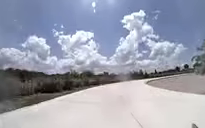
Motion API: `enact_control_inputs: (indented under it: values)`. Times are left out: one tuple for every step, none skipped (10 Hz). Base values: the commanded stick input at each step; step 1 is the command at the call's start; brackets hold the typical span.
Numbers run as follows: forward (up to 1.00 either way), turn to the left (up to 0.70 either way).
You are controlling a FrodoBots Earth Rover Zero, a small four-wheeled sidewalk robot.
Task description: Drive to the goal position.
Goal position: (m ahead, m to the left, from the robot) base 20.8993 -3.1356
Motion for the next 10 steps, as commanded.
enact_control_inputs:
  values:
    - [0.85, -0.01]
    - [0.85, -0.01]
    - [0.85, -0.01]
    - [0.85, -0.01]
    - [0.85, -0.01]
    - [0.85, -0.01]
    - [0.85, -0.01]
    - [0.85, -0.01]
    - [0.85, -0.01]
    - [0.85, -0.01]
